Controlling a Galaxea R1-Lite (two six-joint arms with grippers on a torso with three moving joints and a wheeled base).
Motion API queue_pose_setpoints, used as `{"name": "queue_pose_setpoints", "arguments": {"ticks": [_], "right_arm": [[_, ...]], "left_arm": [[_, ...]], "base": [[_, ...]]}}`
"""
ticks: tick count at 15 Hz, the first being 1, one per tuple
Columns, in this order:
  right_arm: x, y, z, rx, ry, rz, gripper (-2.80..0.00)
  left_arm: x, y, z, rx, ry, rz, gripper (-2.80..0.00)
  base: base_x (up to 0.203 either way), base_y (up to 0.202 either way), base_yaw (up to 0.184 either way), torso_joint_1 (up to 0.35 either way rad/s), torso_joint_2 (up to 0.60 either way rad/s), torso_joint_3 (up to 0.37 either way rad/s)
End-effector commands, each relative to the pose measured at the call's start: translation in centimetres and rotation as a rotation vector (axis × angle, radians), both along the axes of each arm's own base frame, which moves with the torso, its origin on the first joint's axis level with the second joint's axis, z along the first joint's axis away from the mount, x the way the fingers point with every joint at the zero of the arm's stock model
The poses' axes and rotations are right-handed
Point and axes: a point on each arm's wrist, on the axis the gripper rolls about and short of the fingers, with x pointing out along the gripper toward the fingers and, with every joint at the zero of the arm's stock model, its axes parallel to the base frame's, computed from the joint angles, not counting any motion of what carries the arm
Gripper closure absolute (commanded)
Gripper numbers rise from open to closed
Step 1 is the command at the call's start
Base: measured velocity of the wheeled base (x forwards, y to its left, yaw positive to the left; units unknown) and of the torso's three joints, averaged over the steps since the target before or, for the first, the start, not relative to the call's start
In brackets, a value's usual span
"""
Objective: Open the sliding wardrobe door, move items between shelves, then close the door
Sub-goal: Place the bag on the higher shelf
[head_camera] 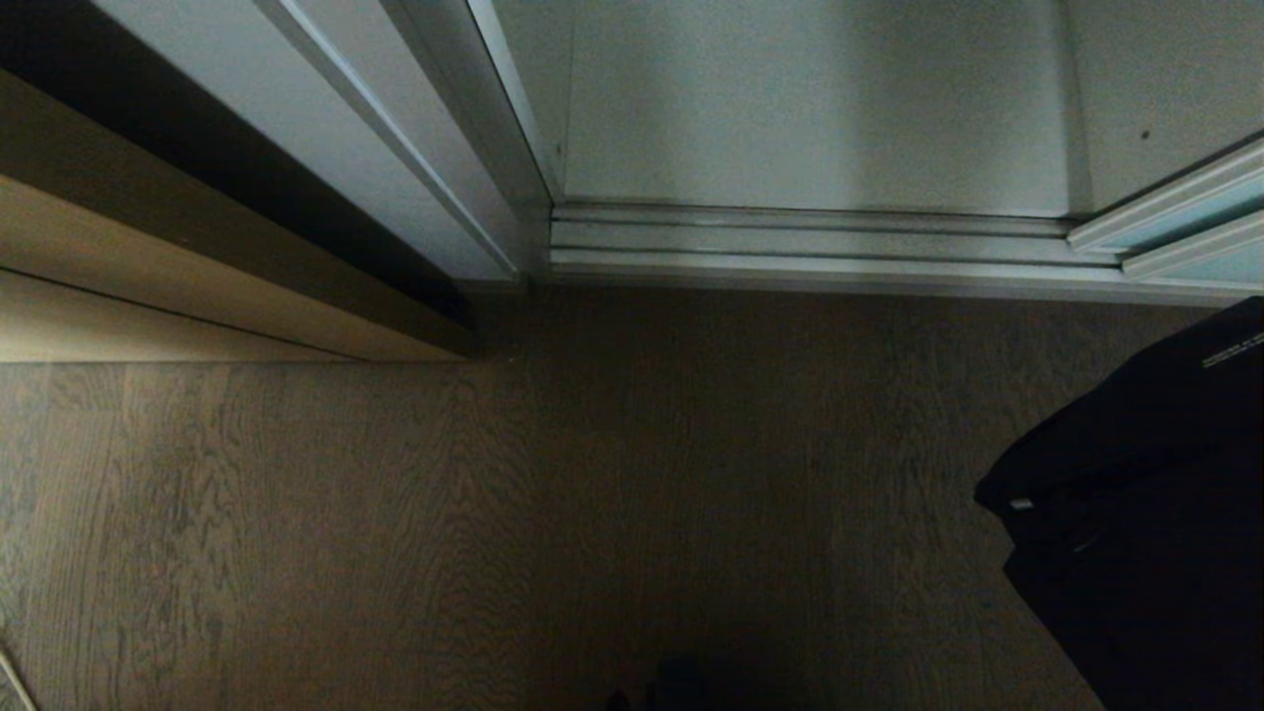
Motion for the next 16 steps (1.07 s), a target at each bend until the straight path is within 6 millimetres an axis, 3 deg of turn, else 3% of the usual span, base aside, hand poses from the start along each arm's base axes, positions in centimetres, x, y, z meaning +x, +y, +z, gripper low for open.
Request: {"name": "queue_pose_setpoints", "arguments": {"ticks": [1,16], "right_arm": [[0.02,-0.01,-0.03,-0.001,0.000,0.000,0.00],[0.04,-0.01,0.00,0.000,0.002,0.000,0.00]], "left_arm": [[0.00,0.00,0.00,0.001,-0.001,0.000,0.00],[0.01,0.00,0.09,-0.001,-0.011,0.000,0.00]], "base": [[0.000,0.000,0.000,0.000,0.00,0.000],[0.000,0.000,0.000,0.001,0.00,0.024]]}}
